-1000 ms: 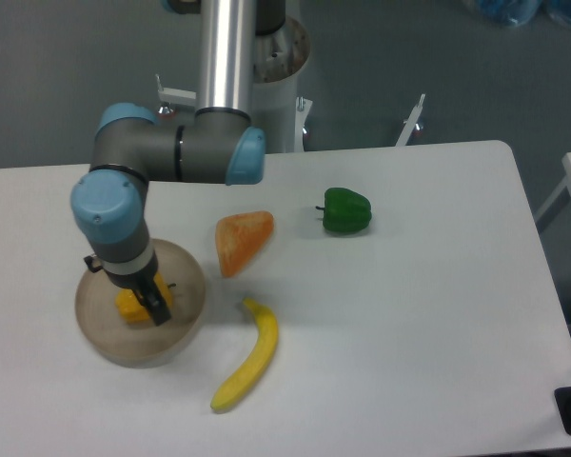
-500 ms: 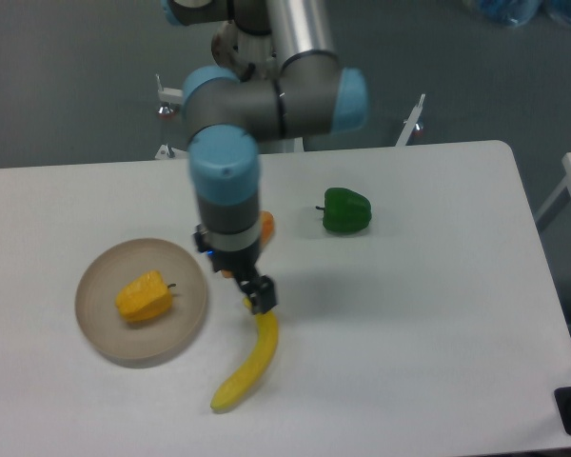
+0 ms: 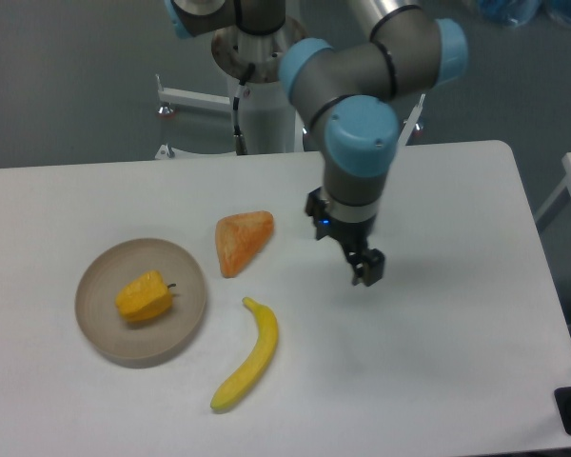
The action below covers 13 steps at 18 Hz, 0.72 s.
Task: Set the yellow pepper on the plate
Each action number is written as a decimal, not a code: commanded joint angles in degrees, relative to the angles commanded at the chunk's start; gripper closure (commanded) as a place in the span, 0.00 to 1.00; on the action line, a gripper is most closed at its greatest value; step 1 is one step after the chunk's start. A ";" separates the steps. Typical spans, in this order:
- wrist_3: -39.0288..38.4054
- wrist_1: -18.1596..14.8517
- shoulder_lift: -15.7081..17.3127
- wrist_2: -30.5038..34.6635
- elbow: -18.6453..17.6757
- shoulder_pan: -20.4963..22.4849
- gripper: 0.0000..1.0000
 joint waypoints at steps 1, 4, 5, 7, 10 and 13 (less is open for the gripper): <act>1.49 0.00 0.00 0.00 0.00 1.05 0.00; 5.36 0.00 0.09 -0.44 0.09 2.90 0.00; 5.37 0.00 0.00 -0.53 0.00 2.99 0.00; 5.37 0.17 -0.70 -0.62 0.09 2.90 0.00; 5.28 0.17 -0.79 -0.70 0.09 2.82 0.00; 5.28 0.26 -0.88 -0.79 0.09 2.82 0.00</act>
